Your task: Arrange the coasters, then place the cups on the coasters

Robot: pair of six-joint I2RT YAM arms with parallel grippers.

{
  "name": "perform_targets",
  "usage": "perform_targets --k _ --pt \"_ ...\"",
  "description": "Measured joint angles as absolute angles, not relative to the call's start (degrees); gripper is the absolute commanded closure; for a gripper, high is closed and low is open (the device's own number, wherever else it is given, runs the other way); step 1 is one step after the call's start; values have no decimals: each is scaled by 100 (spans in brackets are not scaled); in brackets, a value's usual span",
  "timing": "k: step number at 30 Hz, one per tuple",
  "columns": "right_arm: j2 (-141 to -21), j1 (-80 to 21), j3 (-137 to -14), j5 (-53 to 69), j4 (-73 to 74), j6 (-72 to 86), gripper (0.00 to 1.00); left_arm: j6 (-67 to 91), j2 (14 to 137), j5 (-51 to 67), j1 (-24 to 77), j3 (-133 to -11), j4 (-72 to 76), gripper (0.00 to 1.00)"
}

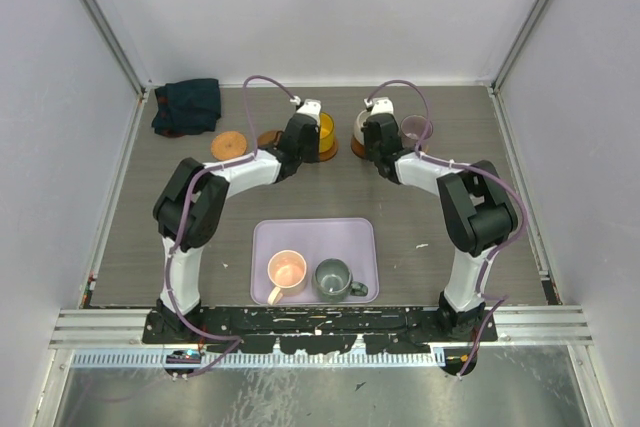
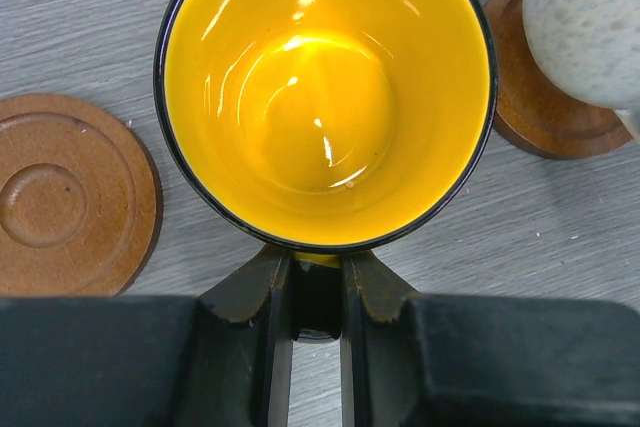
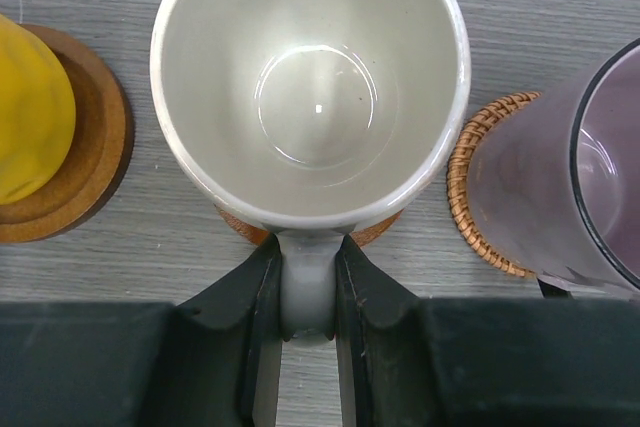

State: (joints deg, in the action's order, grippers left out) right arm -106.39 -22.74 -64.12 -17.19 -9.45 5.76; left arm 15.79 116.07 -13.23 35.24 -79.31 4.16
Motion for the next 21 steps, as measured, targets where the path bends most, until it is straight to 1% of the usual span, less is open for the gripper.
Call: perform_targets --k 21 --pt "-10864 -2115 -6473 -1581 -945 633 99 1575 11732 -1334 3524 -8154 174 96"
